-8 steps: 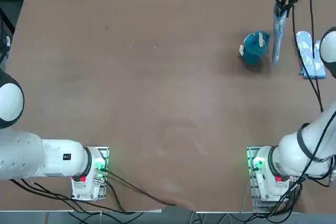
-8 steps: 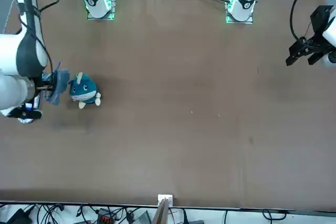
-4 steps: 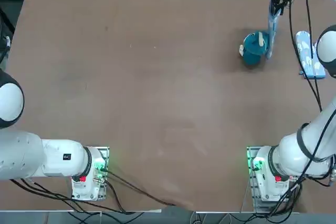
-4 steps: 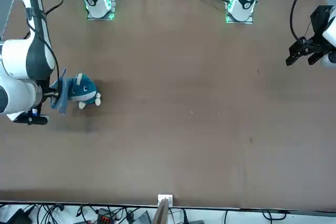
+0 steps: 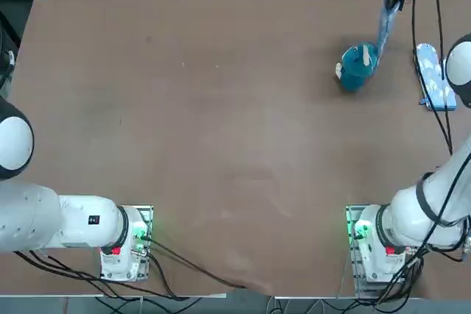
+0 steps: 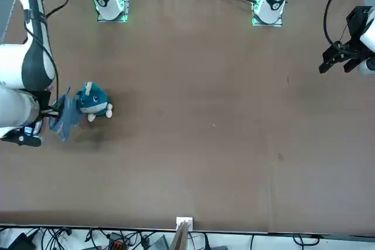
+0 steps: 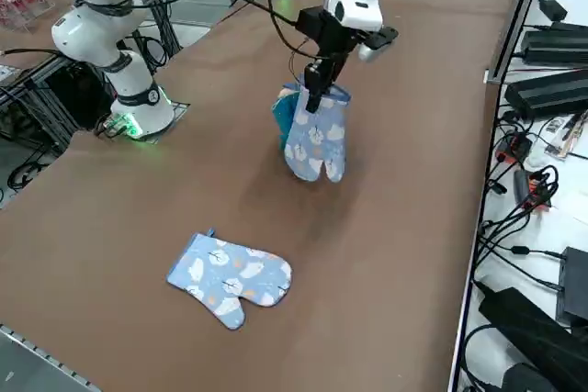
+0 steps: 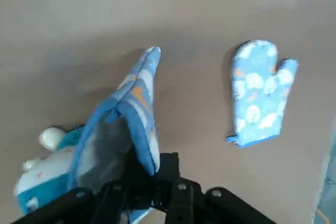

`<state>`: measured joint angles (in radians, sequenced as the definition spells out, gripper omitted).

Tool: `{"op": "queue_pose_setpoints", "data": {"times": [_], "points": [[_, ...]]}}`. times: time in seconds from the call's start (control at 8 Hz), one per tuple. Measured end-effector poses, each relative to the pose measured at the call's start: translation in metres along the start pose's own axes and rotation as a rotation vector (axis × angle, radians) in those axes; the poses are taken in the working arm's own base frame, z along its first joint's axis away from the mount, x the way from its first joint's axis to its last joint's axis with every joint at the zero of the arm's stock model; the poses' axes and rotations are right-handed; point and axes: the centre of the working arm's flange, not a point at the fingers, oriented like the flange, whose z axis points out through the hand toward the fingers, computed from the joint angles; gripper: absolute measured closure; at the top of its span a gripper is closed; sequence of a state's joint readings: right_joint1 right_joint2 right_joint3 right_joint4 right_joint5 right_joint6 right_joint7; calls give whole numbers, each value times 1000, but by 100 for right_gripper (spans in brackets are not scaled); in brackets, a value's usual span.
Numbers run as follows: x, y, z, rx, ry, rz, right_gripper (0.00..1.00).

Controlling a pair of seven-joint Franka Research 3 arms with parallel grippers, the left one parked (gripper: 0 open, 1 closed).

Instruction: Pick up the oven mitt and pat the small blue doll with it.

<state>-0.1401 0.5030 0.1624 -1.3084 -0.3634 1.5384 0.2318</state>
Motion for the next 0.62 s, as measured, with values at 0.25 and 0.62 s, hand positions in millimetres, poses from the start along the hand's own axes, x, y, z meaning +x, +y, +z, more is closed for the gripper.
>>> {"op": "queue_pose_setpoints", "data": {"times": [0.25,0.62], "points": [[3,46,10,-152,-22,-5,96],[9,129,40,-317,-51,-105,96]]}}
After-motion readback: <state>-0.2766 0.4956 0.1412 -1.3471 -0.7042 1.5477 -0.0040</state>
